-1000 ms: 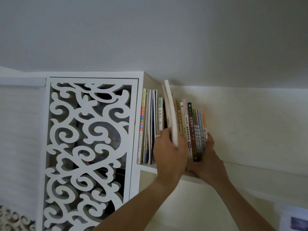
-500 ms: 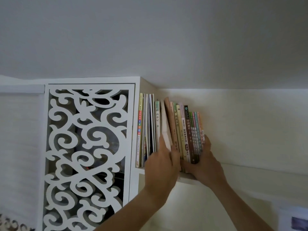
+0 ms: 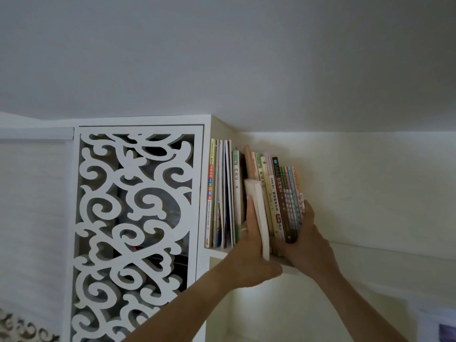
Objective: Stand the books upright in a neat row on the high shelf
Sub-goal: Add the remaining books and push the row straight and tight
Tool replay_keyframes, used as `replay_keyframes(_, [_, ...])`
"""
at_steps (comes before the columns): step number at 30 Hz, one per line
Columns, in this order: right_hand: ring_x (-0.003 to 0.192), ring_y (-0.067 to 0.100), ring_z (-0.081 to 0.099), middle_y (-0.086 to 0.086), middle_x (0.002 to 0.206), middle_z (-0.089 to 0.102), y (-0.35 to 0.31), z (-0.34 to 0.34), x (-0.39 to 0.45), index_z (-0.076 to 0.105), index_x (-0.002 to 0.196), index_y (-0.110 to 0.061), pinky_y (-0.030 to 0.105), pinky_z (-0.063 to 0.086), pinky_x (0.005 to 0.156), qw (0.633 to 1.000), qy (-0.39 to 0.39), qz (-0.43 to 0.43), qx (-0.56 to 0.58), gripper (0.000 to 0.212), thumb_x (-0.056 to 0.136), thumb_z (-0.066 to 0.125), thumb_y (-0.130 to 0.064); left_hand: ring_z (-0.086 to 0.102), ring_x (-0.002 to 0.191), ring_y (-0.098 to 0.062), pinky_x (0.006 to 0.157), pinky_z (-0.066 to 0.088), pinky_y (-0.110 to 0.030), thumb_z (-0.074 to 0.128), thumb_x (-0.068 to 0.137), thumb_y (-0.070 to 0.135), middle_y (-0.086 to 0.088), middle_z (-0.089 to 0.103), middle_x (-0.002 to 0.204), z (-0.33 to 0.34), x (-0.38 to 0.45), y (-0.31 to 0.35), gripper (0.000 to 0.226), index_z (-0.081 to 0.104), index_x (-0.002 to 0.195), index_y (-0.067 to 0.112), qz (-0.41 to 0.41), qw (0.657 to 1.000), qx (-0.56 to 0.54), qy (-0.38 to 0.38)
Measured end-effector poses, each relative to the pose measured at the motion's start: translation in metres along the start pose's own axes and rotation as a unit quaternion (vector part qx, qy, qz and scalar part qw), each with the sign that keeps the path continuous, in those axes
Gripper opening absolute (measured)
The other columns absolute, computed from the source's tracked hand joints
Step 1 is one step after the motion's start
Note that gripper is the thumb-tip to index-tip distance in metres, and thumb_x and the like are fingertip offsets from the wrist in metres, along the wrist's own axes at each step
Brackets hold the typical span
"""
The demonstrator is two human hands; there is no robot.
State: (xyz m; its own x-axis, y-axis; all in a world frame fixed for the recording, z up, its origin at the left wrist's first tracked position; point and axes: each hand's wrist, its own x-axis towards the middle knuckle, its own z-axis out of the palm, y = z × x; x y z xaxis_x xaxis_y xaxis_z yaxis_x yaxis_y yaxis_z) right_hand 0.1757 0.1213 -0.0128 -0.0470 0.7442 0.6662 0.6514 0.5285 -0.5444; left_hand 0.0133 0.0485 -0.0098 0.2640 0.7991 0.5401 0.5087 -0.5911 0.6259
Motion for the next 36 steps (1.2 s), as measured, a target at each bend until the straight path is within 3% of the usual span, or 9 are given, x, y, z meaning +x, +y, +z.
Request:
replay_keyframes(4, [0.106, 0.027, 0.068, -0.003, 0.132, 0.059, 0.002, 0.001, 0.000, -0.006, 0.154, -0.044, 0.054, 0.060, 0.081, 1.000, -0.002, 0.004, -0.010, 0.132, 0.055, 0.070, -0.087, 0.069, 0.102, -0.014, 0.095, 0.060, -0.036, 0.057, 0.097, 0.003, 0.008, 0.057, 0.134, -0.022, -0.003, 0.028, 0.106, -0.017, 0.154, 0.053, -0.018, 0.995, -0.054, 0.078])
replay_keyframes(7, [0.109, 0.029, 0.067, -0.002, 0.135, 0.058, 0.005, 0.003, 0.001, -0.009, 0.153, -0.047, 0.056, 0.059, 0.084, 1.000, -0.002, 0.012, -0.009, 0.132, 0.055, 0.072, -0.083, 0.061, 0.086, -0.004, 0.084, 0.054, -0.029, 0.046, 0.100, 0.002, 0.021, 0.055, 0.099, -0.048, 0.014, 0.063, 0.064, 0.030, 0.157, 0.027, -0.077, 0.980, -0.117, 0.145])
replay_keyframes(9, [0.110, 0.029, 0.067, -0.002, 0.137, 0.057, 0.006, 0.004, 0.003, -0.011, 0.152, -0.048, 0.056, 0.059, 0.084, 1.000, -0.006, 0.012, -0.011, 0.132, 0.055, 0.071, -0.084, 0.056, 0.080, -0.009, 0.088, 0.059, -0.045, 0.042, 0.099, 0.004, 0.019, 0.052, 0.091, -0.064, 0.022, 0.070, 0.041, 0.048, 0.138, 0.013, -0.101, 0.976, -0.140, 0.135])
replay_keyframes(14, [0.112, 0.029, 0.066, 0.000, 0.138, 0.056, 0.005, 0.004, 0.003, -0.010, 0.153, -0.047, 0.056, 0.059, 0.084, 1.000, -0.007, 0.011, -0.002, 0.134, 0.052, 0.068, -0.087, 0.070, 0.090, -0.025, 0.063, 0.055, -0.036, 0.043, 0.097, 0.019, -0.009, 0.070, 0.108, -0.064, 0.047, 0.076, 0.047, 0.036, 0.143, 0.015, -0.183, 0.947, -0.213, 0.154])
replay_keyframes(17, [0.114, 0.028, 0.066, 0.000, 0.140, 0.055, 0.003, 0.003, 0.002, -0.010, 0.153, -0.045, 0.055, 0.059, 0.085, 1.000, -0.010, 0.009, -0.003, 0.133, 0.051, 0.066, -0.088, 0.070, 0.089, -0.001, 0.063, 0.055, -0.020, 0.051, 0.105, 0.041, 0.002, 0.065, 0.112, -0.043, 0.041, 0.062, 0.039, 0.032, 0.133, 0.022, -0.095, 0.951, -0.232, 0.179])
replay_keyframes(19, [0.113, 0.028, 0.066, -0.001, 0.140, 0.055, 0.003, 0.003, 0.002, -0.009, 0.154, -0.045, 0.055, 0.059, 0.084, 1.000, -0.007, 0.007, 0.003, 0.132, 0.053, 0.066, -0.089, 0.064, 0.107, 0.013, 0.079, 0.055, -0.010, 0.060, 0.098, 0.049, 0.013, 0.059, 0.127, -0.025, 0.025, 0.048, 0.065, 0.027, 0.148, 0.028, 0.013, 0.972, -0.175, 0.154])
replay_keyframes(22, [0.104, 0.027, 0.069, -0.001, 0.134, 0.057, 0.003, 0.005, 0.003, -0.007, 0.155, -0.041, 0.052, 0.062, 0.077, 1.000, 0.002, 0.000, -0.017, 0.129, 0.058, 0.062, -0.090, 0.050, 0.138, -0.007, 0.108, 0.052, -0.037, 0.071, 0.093, 0.037, 0.007, 0.048, 0.152, -0.014, 0.024, 0.003, 0.098, 0.002, 0.163, 0.031, 0.084, 0.983, -0.031, 0.161])
replay_keyframes(29, [0.107, 0.027, 0.069, -0.001, 0.135, 0.058, 0.006, 0.005, 0.003, -0.009, 0.154, -0.046, 0.054, 0.061, 0.079, 1.000, -0.008, 0.003, -0.004, 0.135, 0.053, 0.072, -0.085, 0.070, 0.078, 0.007, 0.058, 0.055, -0.012, 0.041, 0.108, 0.035, 0.015, 0.067, 0.089, -0.011, 0.025, 0.003, 0.030, 0.047, 0.131, 0.017, 0.093, 0.943, 0.020, 0.318])
replay_keyframes(36, [0.108, 0.027, 0.067, -0.002, 0.135, 0.057, 0.001, 0.003, 0.002, -0.007, 0.154, -0.045, 0.054, 0.060, 0.083, 1.000, -0.006, 0.019, -0.012, 0.132, 0.055, 0.073, -0.080, 0.069, 0.070, 0.001, 0.055, 0.059, -0.020, 0.029, 0.107, 0.054, 0.012, 0.065, 0.082, -0.028, 0.046, 0.005, 0.041, 0.052, 0.119, 0.022, 0.106, 0.919, 0.137, 0.353])
